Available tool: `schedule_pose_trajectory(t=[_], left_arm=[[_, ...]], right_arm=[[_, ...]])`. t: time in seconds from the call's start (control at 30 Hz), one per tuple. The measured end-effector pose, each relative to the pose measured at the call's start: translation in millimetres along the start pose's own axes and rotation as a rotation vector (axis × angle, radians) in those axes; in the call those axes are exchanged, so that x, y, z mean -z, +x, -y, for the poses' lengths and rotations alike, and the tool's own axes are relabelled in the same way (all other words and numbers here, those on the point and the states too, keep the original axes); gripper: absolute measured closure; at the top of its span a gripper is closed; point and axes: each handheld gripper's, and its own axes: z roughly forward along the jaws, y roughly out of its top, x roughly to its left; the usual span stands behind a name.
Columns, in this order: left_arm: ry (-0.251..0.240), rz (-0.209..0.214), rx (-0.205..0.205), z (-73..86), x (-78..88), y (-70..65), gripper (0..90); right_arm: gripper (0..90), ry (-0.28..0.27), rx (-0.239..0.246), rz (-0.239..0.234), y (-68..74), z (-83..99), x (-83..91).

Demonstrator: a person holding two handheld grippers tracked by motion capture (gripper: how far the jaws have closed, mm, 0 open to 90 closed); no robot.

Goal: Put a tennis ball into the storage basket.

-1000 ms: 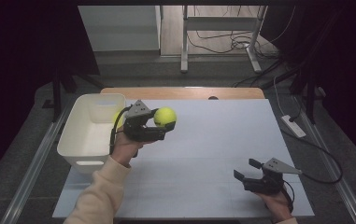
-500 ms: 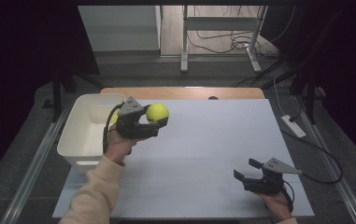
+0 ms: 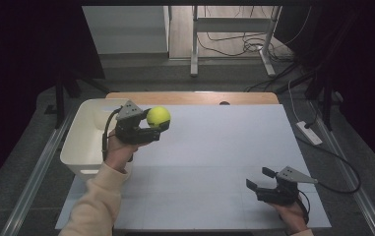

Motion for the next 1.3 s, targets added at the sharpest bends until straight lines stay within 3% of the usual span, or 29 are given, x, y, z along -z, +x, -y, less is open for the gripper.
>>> schedule_pose_trajectory(t=[0.77,1.3], left_arm=[[-0.014,-0.063,0.036,1.9,14.6,18.8,26.4],[-0.005,-0.144,0.071,4.7,29.5,43.1,26.4]], right_arm=[[15.6,0.0,0.001,0.002,0.0,0.1,-0.2],[15.6,-0.002,0.0,0.004,0.0,-0.4,-0.1]])
